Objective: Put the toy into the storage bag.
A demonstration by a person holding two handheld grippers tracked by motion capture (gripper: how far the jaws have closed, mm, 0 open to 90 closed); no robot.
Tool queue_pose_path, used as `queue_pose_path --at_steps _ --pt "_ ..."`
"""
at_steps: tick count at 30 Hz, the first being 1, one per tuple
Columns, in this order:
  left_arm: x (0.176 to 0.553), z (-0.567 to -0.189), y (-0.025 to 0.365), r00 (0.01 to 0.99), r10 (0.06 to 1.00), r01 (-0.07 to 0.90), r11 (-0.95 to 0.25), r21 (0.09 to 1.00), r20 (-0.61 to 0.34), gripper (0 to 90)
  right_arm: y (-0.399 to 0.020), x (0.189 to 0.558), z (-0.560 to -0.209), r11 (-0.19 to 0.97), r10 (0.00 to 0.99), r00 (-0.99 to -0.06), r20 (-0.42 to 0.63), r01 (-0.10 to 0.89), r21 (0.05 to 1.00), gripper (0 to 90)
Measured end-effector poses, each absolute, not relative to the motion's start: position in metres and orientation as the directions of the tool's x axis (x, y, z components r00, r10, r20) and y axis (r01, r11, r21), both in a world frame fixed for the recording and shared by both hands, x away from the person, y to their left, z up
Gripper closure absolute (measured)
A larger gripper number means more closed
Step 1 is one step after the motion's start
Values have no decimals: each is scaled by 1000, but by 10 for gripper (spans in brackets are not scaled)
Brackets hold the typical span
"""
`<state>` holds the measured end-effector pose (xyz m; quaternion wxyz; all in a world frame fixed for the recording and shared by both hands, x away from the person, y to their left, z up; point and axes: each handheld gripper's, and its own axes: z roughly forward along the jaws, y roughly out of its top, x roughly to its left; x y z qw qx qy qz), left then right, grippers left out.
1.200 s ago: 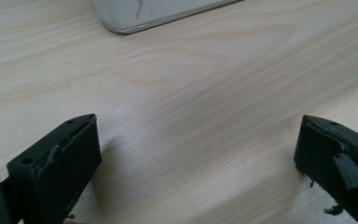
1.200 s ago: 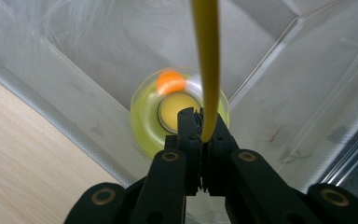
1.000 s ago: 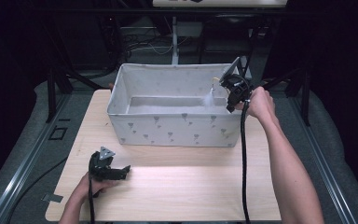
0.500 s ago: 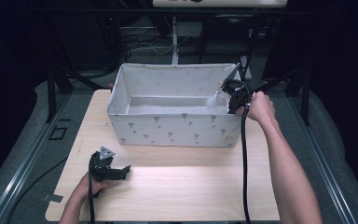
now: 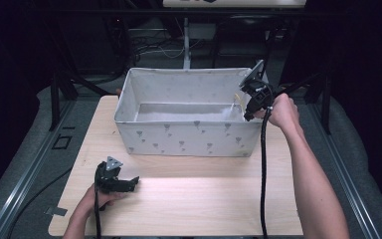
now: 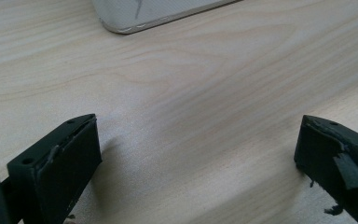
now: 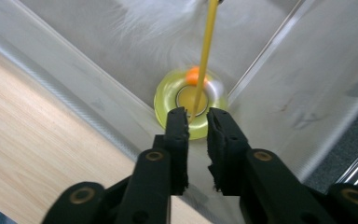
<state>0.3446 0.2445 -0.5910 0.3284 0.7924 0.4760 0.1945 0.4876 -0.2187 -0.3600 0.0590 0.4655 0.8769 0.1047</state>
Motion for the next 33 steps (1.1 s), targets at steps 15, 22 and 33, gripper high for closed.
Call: queue_pose_path --at_steps 15,22,33 --pt "345 -591 244 472 882 626 -331 706 -4 3 -199 452 -308 561 801 -599 -12 743 366 292" --pt "345 -592 244 467 884 620 -327 714 -1 3 -184 426 -301 615 747 -665 -21 678 404 135" --pt "345 -592 244 468 884 619 -328 713 0 3 -155 386 -311 694 655 -754 -45 577 431 0"
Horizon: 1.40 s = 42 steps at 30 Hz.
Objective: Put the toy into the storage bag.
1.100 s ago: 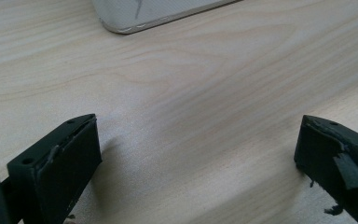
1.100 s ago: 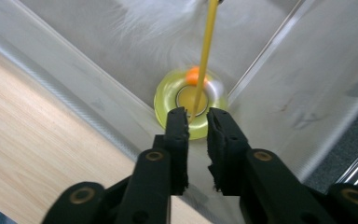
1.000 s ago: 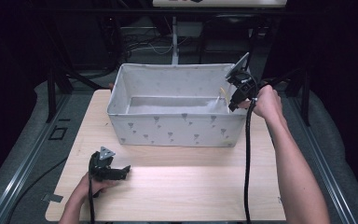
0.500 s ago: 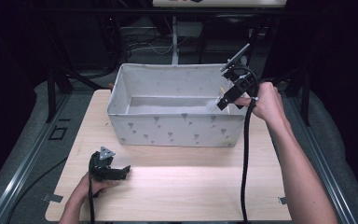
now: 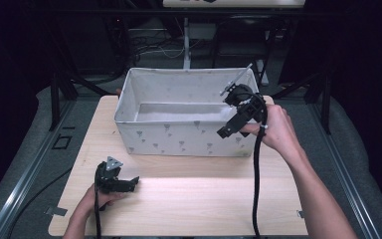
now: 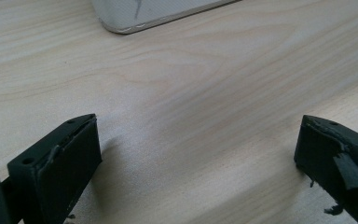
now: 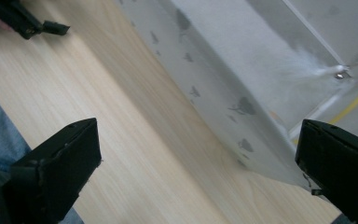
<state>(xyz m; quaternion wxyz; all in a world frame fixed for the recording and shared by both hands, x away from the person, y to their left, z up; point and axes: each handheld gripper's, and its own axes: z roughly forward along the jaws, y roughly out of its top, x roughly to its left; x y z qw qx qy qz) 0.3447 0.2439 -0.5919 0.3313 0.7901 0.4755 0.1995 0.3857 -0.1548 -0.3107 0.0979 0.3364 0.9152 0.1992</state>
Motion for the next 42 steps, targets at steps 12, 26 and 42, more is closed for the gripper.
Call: queue_pose_path --at_steps 12,26,42 --pt "345 -592 244 468 883 619 -328 713 0 3 -137 346 -344 722 596 -802 -53 505 473 0" --pt "344 -592 244 470 883 619 -331 712 2 3 -131 323 -427 723 592 -805 33 549 420 0" --pt "344 -592 244 471 882 618 -332 713 2 3 -136 309 -508 749 614 -789 31 595 293 0"
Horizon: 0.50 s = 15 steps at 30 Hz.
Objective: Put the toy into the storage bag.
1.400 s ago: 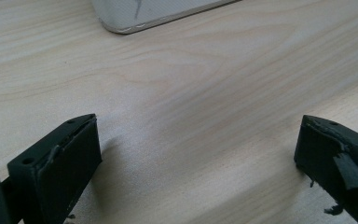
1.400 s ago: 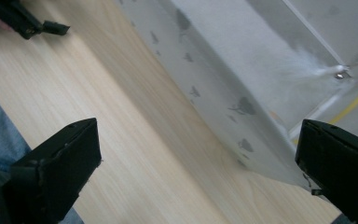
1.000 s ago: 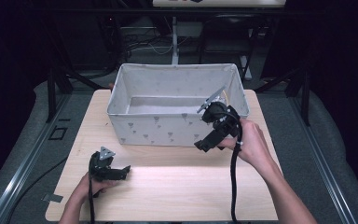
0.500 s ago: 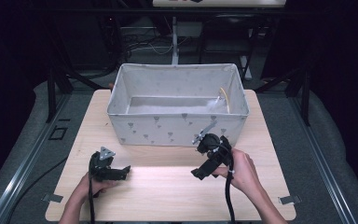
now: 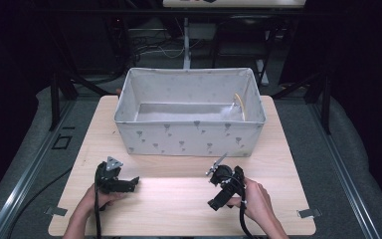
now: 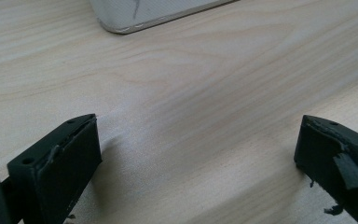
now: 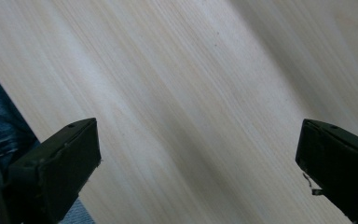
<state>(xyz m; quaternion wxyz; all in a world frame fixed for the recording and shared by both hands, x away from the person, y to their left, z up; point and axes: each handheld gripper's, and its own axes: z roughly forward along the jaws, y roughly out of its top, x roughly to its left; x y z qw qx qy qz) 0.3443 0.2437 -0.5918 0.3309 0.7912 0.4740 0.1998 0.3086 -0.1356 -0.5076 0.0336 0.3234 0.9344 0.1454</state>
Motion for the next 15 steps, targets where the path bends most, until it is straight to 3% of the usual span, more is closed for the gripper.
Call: queue_pose_path --at_steps 15 --pt "344 -592 244 471 882 618 -332 713 2 2 -136 302 -531 736 631 -776 -4 597 319 0"
